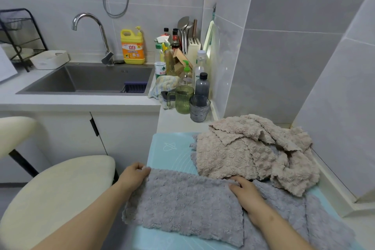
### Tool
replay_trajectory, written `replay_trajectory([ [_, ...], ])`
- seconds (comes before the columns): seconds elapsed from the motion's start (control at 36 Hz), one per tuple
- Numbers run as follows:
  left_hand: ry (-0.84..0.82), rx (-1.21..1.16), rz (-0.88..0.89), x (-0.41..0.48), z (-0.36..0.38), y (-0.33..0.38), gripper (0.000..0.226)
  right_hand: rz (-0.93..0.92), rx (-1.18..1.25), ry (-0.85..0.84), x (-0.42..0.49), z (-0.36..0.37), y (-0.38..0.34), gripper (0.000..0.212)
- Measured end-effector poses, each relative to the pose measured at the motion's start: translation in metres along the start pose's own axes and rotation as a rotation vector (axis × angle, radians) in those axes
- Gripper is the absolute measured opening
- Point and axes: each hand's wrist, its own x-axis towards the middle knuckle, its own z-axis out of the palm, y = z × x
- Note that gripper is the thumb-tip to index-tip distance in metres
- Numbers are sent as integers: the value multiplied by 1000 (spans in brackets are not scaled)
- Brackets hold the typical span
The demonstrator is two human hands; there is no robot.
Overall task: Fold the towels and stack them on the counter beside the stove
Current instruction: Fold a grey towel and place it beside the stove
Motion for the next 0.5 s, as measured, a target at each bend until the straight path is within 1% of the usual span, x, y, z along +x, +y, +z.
replay_trajectory([
  [0.08, -97, -79, -45, -7, -1, 0, 34, -9, -50, -15, -13, 2, -10, 46],
  [0.14, -151, -117, -10, -11, -4, 0, 45, -30, -90, -38, -19, 2, -11, 56],
  [0.17, -178, -110, 16, -14, -6, 1, 46, -43, -118, -41, -22, 3, -13, 60],
  [0.19, -199, -82, 42, -15, -8, 1, 44, -55, -144, -25, -25, 4, -13, 63],
  [0.25, -217, -3, 99, -18, -10, 1, 36, -82, -162, 25, -37, 7, -17, 60],
  [0.31, -235, 45, 149, -18, -11, -1, 32, -99, -115, 74, -46, 10, -19, 53],
  [0.36, -228, 89, 168, -18, -9, -4, 32, -107, -61, 79, -53, 14, -18, 51],
  [0.42, -210, 87, 149, -17, -7, -6, 30, -119, -63, 63, -60, 18, -17, 56],
  [0.5, -209, 92, 122, -24, -5, -3, 17, -165, -114, 20, -64, 19, -10, 66],
])
